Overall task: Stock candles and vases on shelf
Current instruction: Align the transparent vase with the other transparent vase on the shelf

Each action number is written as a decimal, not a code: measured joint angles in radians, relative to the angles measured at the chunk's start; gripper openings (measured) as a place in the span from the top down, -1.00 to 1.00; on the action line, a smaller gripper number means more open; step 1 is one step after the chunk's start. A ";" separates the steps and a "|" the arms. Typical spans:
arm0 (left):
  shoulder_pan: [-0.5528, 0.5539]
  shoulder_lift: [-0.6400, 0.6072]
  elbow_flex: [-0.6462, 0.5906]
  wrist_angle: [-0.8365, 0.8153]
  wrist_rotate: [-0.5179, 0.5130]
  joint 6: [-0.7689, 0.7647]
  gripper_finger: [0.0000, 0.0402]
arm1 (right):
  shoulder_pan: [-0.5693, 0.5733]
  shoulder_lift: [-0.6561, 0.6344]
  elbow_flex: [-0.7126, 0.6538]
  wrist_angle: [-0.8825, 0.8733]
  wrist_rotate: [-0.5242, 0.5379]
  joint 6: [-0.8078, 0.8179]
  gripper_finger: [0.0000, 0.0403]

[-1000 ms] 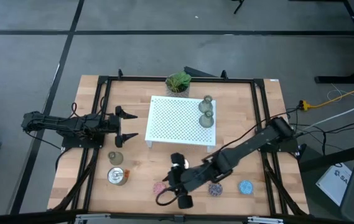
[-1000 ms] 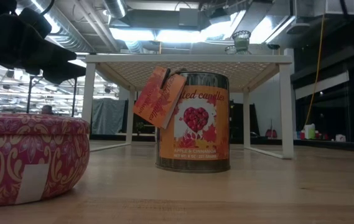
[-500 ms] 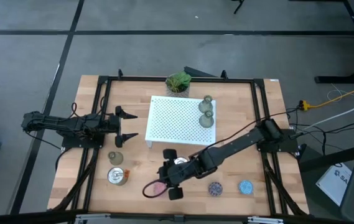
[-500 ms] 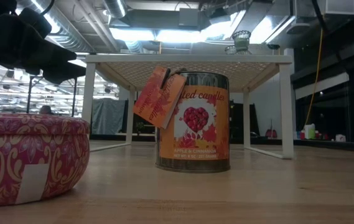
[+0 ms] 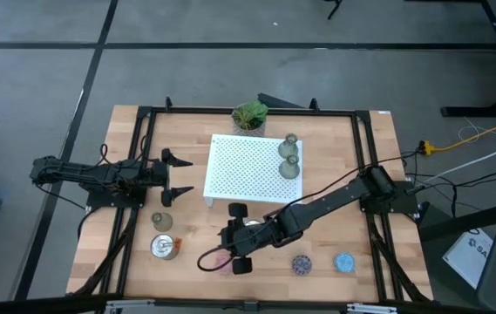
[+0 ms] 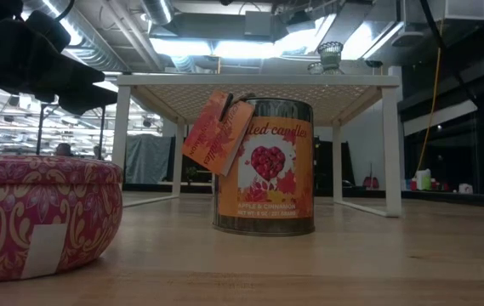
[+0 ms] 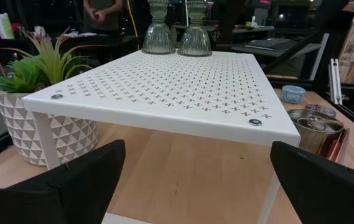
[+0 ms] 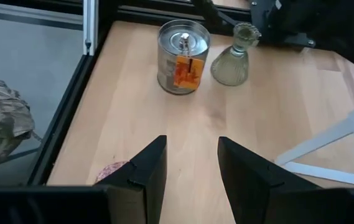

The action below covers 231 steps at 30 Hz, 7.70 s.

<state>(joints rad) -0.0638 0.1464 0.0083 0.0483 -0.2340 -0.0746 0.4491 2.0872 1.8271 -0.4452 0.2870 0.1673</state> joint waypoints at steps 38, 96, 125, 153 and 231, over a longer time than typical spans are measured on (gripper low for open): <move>0.000 -0.014 0.113 -0.174 0.304 -0.125 -0.99 | 0.042 -0.042 0.001 0.082 0.029 0.163 0.39; 0.000 0.158 0.233 -0.369 0.278 -0.233 -0.99 | 0.106 -0.040 -0.183 0.313 -0.022 0.000 0.38; -0.048 0.596 0.675 -0.807 0.293 -0.245 -0.88 | 0.125 -0.585 -0.918 0.602 -0.053 -0.246 0.38; -0.340 0.861 0.812 -1.310 0.278 -0.615 -0.60 | 0.129 -0.586 -0.918 0.518 -0.090 -0.171 0.39; -0.222 1.056 1.375 -1.410 0.132 -0.561 0.89 | 0.126 -0.893 -0.917 0.067 -0.217 -0.123 0.38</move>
<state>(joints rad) -0.2858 1.2024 1.3835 -1.3620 -0.1021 -0.6359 0.5751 1.1938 0.9100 -0.3779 0.0705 0.0441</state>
